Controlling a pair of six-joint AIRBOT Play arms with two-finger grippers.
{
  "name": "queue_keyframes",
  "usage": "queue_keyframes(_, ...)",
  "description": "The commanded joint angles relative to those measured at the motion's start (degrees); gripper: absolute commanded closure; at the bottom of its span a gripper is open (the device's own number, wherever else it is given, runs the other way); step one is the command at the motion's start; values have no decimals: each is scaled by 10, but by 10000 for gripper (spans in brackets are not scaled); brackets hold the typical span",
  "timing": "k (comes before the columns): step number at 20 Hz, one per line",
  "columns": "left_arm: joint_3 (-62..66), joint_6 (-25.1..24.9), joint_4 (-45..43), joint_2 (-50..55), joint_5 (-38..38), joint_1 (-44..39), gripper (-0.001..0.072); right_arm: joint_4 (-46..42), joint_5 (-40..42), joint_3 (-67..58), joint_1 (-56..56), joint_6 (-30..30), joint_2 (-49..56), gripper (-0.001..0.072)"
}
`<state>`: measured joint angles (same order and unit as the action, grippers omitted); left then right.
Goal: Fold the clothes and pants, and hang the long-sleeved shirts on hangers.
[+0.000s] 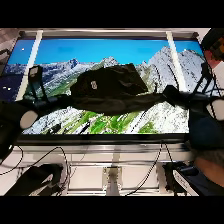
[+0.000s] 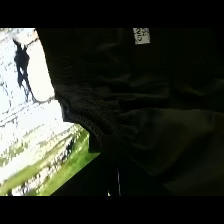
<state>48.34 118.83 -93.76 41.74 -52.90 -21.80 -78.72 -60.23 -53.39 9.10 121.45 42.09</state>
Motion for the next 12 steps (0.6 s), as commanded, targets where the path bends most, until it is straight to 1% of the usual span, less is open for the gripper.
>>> queue_keyframes(1, -37, 93, -23, -78, -69, -34, 696, -55, -73, 16, 51, 86, -71, 709)
queue_keyframes(4, -59, 127, -32, -117, -107, -55, 696, -56, -72, 7, 71, 94, -75, 709)
queue_keyframes(6, -61, 137, -33, -121, -109, -61, 696, -57, -60, -8, 71, 60, -48, 709)
queue_keyframes(9, -61, 139, -45, -110, -79, -62, 696, -60, 0, -58, 70, 8, 29, 709)
queue_keyframes(11, -61, 139, -64, -90, -47, -61, 695, -62, 37, -113, 70, -28, 105, 709)
queue_keyframes(12, -61, 139, -76, -76, -30, -61, 695, -61, 50, -143, 70, -36, 145, 709)
